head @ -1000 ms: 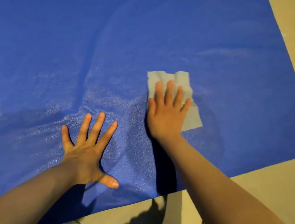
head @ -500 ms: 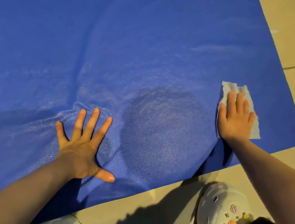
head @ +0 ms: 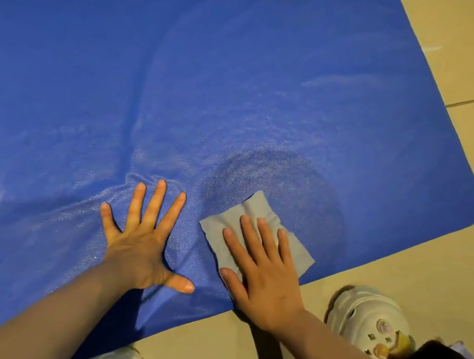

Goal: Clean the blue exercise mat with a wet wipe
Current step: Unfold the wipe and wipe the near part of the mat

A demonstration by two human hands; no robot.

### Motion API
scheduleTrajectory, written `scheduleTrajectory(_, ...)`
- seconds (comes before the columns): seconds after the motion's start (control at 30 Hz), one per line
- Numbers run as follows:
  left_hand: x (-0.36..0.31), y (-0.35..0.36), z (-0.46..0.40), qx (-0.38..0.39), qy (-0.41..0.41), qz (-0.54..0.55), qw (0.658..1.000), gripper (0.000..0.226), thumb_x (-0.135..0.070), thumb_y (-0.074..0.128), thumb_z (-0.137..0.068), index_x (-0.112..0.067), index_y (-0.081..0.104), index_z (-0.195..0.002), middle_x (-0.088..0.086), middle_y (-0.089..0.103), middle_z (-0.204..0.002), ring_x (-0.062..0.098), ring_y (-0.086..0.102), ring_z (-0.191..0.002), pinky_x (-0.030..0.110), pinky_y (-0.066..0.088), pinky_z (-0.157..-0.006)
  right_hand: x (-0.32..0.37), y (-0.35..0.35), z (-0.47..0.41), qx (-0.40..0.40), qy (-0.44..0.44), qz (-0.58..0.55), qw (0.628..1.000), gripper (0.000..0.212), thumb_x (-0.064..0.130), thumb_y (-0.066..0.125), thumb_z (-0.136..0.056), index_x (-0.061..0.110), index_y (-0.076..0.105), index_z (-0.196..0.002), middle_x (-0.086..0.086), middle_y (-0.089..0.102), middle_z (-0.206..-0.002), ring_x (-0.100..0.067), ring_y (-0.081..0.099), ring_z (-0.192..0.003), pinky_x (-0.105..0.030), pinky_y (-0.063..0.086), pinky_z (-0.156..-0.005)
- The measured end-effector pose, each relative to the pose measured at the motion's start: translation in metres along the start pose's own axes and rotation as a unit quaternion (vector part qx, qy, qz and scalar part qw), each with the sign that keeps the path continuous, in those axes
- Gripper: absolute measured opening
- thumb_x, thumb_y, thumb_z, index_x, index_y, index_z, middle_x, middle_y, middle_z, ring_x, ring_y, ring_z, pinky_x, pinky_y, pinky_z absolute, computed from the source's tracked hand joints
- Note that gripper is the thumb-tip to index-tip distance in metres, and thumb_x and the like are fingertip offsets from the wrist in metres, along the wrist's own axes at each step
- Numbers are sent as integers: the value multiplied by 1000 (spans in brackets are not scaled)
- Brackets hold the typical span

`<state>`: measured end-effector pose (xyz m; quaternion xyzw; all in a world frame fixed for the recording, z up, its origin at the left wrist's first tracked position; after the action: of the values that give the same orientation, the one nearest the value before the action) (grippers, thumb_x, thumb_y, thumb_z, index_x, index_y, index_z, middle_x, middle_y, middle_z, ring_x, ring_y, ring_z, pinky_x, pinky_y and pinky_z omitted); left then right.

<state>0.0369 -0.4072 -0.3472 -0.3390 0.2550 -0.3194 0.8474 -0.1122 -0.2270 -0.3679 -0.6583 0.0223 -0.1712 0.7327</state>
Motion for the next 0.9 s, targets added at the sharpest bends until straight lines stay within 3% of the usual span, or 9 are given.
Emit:
scheduleTrajectory(0.07, 1, 1, -2, -3, -11, 13, 1000, 148, -110, 37, -27, -49, -40, -138, -13, -48, -148, 17, -49, -134, 54, -46, -85, -31, -7, -6, 7, 26, 12, 1000, 62, 59, 23, -101, 28, 29, -154, -5, 20, -162, -29, 16, -150, -53, 13, -118)
scheduleTrajectory(0.2, -2, 7, -7, 27, -39, -10, 999, 148, -103, 51, -34, -47, -59, -116, -10, -68, -126, 18, -69, -107, 55, -48, -69, -105, -33, -35, 8, 226, 8, 974, 75, 69, 15, -92, 30, 23, -155, -4, 15, -163, -37, 13, -149, -53, 13, -117)
scheduleTrajectory(0.33, 2, 9, -6, -25, -14, 34, 999, 147, -106, 45, -31, -49, -50, -128, -11, -56, -142, 18, -58, -125, 57, -45, -82, -171, -62, -65, 31, 347, 60, 935, 81, 65, 5, -88, 23, 14, -157, -6, 6, -165, -38, 5, -149, -59, 7, -117)
scheduleTrajectory(0.4, 4, 10, -4, -36, 2, 28, 999, 146, -111, 31, -34, -41, -18, -153, -3, -19, -163, 22, -26, -147, 57, -36, -99, -167, -63, -86, 29, 306, 110, 945, 74, 59, 5, -95, 20, 14, -157, -4, 1, -165, -35, 0, -150, -63, -2, -115)
scheduleTrajectory(0.47, 8, 16, -8, -71, 8, 18, 997, 147, -112, 22, -37, -30, 10, -159, 5, 11, -164, 27, 3, -149, 55, -24, -107, -137, -52, -110, 7, 244, 73, 967, 73, 55, 4, -96, 17, 16, -157, -4, 7, -165, -32, 3, -151, -62, -5, -115)
scheduleTrajectory(0.6, 7, 17, -6, -157, 30, -1, 987, 137, -109, 20, -46, -29, 22, -157, 9, 17, -163, 28, 7, -148, 62, -8, -108, -35, -22, -147, -33, 99, -27, 994, 66, 47, 19, -98, 12, 31, -152, -7, 27, -160, -29, 23, -148, -56, 4, -116)
scheduleTrajectory(0.7, 0, -2, -3, -243, -54, 154, 956, 104, -94, 34, -63, -35, 40, -149, -3, 33, -158, 19, 16, -149, 70, 16, -111, 23, -9, -157, -38, -39, -16, 998, 59, 42, 30, -97, 13, 43, -147, -7, 39, -154, -28, 33, -144, -57, 14, -113)
scheduleTrajectory(0.8, 5, -48, -26, -331, -89, 208, 916, 85, -76, 38, -75, -28, 48, -144, 0, 41, -153, 25, 27, -147, 66, 25, -111, 17, -9, -179, -36, -143, -17, 989, 58, 43, 33, -95, 17, 48, -144, -4, 43, -152, -26, 37, -142, -53, 18, -114)
scheduleTrajectory(0.9, 30, -94, -72, -360, -111, 160, 912, 77, -68, 36, -85, -27, 39, -150, 4, 32, -158, 27, 21, -149, 67, 17, -112, -30, -21, -215, -35, -127, -2, 991, 60, 47, 31, -94, 21, 44, -147, -3, 39, -155, -26, 35, -143, -51, 15, -116)
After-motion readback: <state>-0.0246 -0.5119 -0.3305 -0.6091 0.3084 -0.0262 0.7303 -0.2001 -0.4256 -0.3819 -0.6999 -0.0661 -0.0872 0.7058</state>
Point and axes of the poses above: each hand's wrist, its own z-axis away from the middle knuckle, its own y-axis out of the palm, x = y × z, the point moved 2 cm from there along -z, towards the middle knuckle
